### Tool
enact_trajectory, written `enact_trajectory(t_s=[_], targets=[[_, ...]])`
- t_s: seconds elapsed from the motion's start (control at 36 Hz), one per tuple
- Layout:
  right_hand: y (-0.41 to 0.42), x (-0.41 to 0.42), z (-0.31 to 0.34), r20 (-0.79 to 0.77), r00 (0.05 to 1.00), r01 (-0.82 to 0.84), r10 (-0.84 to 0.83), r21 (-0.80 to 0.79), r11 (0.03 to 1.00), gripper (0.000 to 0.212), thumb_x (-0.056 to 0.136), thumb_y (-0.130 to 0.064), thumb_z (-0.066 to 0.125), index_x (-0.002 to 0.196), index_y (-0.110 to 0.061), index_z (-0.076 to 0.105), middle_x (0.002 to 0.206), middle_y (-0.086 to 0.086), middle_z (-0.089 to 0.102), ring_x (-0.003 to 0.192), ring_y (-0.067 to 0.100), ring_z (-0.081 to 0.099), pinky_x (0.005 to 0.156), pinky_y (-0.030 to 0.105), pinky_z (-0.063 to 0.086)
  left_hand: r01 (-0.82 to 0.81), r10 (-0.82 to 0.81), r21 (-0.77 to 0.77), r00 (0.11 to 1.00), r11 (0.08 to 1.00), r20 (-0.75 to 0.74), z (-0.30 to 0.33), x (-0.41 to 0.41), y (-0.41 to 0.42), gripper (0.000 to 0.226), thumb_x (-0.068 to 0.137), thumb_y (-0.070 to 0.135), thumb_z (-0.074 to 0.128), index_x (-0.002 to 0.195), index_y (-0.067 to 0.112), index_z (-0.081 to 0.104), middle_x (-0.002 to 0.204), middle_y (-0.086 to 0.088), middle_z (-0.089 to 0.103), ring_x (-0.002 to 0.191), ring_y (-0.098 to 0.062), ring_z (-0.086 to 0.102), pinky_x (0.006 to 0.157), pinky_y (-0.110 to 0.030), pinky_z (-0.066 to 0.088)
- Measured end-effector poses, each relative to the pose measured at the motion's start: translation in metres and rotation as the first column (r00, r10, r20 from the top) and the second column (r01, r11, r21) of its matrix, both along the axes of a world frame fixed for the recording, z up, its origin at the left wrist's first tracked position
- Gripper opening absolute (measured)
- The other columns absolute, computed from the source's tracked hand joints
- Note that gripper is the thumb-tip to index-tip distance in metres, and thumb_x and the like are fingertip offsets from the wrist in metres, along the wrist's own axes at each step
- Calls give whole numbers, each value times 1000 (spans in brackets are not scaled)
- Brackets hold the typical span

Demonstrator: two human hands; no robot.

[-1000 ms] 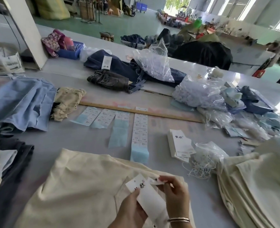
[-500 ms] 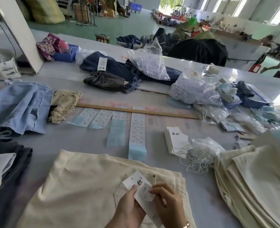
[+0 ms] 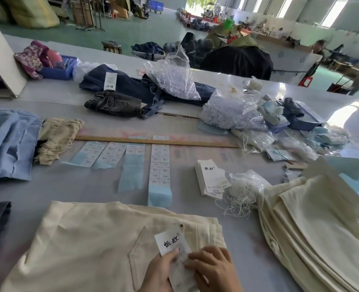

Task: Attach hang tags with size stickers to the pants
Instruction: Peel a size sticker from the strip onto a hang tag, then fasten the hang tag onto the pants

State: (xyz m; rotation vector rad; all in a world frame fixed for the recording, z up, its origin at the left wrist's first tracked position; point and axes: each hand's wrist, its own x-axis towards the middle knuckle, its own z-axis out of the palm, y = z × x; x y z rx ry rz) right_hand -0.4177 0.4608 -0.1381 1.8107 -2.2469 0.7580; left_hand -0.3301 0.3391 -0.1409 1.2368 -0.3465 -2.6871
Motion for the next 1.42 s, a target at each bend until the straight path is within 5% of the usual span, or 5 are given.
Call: enact_trajectory(t_s=[0.17,0.36,0.72,1.08,1.42], targets=[[37,-15,-29,118,972,216,-203,-104,971,73,97,0,27,100,-71,46,93,-50,51,103,-27,44,88,-1,35,25,-14,-77,990,997,141,-15,-9,-18,24,99,14,47,88,-2,62,66,-17,65,55,-30,63,51,-36,52],[42,-132,-33,309,762,558,-569,132,819,35,58,15,77,83,-9,76,81,5,74,75,22,67,70,23,44,93,-74,-219,993,971,93,-18,-22,-33,15,92,5,53,98,1,67,80,-18,70,68,-30,64,56,-36,53],[-22,-227,-56,326,332,664,-885,586,464,28,87,-35,62,85,-9,72,94,16,71,94,31,64,67,26,37,259,-89,-635,954,728,286,-35,-27,-39,24,85,-18,55,109,-15,61,98,-26,68,90,-32,62,74,-27,50],[-14,-202,0,981,-114,735,160,-25,678,22,93,4,40,80,-5,56,44,-2,50,36,6,46,40,15,44,333,-224,-744,943,580,248,-12,-44,-29,35,86,-20,49,102,4,68,108,-4,67,76,6,65,64,-4,46],[-24,-121,55,960,199,242,-196,146,959,22,88,-4,59,67,-7,67,44,-4,39,37,9,32,38,19,28,399,-381,-735,902,548,205,23,-68,-5,33,93,-3,52,84,17,77,91,6,75,85,-2,67,76,-12,48]])
